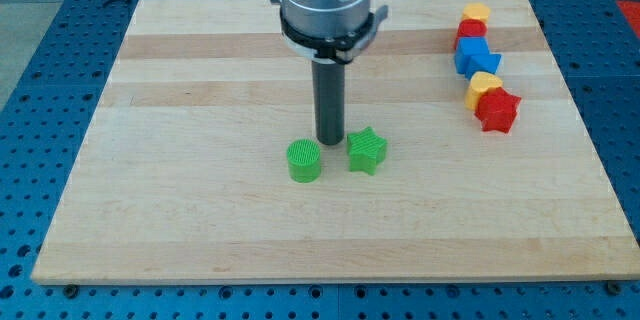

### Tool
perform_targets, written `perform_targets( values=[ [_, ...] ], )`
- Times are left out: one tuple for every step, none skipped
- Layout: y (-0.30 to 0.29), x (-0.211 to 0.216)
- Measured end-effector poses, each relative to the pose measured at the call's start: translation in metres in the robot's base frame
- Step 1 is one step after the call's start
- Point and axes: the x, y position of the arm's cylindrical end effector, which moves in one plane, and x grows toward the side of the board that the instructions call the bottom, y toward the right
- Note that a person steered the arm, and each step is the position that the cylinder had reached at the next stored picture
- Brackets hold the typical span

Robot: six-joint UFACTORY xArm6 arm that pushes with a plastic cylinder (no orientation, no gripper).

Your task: Move the green star right to the green circle

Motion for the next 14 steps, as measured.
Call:
perform_targets(
  values=[
    [0.045,0.014],
    [0.105,0.014],
    [0.095,0.005],
    [0.045,-0.009],
    [0.019,-0.003],
    [0.019,0.022],
    [0.019,0.043],
    [0.046,0.052],
    [0.100,0.052],
    [0.148,0.052],
    [0.175,0.052],
    [0.175,0.068],
    [0.175,0.097],
    [0.186,0.113]
  ],
)
